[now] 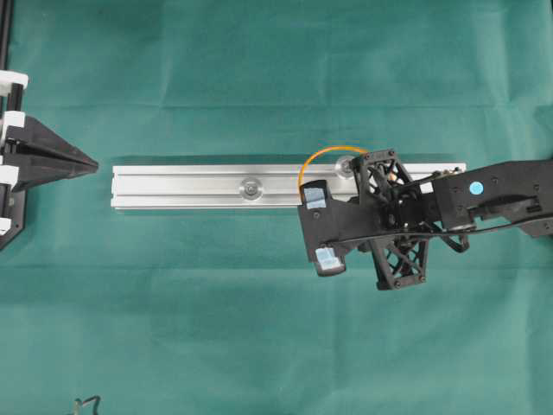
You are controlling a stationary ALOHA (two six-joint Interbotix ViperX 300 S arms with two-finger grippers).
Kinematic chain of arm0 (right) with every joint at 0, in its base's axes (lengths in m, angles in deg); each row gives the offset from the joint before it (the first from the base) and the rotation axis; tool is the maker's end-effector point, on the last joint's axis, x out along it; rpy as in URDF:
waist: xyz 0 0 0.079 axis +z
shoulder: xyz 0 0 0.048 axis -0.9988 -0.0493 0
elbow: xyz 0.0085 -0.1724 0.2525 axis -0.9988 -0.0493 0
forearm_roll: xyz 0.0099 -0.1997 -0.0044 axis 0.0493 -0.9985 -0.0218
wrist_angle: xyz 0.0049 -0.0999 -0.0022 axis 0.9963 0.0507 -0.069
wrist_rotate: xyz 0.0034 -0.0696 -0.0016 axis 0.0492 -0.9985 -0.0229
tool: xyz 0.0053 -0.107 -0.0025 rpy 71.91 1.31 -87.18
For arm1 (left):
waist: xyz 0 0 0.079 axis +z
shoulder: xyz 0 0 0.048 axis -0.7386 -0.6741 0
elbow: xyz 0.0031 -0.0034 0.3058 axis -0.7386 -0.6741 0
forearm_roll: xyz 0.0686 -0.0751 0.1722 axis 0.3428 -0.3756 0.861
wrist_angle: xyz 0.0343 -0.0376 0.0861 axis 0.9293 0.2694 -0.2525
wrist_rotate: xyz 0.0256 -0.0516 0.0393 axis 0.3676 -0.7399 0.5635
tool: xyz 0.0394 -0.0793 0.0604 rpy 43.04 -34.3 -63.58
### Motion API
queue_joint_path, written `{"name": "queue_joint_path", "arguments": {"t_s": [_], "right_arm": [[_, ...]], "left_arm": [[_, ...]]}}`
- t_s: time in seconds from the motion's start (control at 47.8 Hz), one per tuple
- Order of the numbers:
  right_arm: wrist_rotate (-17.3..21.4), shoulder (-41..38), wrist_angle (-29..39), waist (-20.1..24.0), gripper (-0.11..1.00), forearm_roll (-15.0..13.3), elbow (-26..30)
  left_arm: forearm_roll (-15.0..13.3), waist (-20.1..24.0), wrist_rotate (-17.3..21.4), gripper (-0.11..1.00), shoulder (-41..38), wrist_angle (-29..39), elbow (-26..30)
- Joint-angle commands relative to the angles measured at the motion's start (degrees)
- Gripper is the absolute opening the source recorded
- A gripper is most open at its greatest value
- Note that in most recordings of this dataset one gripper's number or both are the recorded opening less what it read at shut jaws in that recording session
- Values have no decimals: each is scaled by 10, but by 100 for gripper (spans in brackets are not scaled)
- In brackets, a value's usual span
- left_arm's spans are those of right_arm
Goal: Hook the rubber onto the shaft.
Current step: 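Loop the band over the right metal peg with the right gripper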
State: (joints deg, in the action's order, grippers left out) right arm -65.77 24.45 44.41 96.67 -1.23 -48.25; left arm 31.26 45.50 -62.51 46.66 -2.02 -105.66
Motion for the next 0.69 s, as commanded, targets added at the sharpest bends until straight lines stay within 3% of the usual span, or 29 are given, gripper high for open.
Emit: {"name": "queue_joint_path", "arguments": {"t_s": [0.0, 0.669], "right_arm": [[1, 6, -4, 3, 5, 1, 8], [2, 5, -4, 21, 5, 1, 10]], "left_arm": [[2, -2, 0, 0, -5, -5, 15], [2, -2, -1, 0, -5, -5, 15]]}}
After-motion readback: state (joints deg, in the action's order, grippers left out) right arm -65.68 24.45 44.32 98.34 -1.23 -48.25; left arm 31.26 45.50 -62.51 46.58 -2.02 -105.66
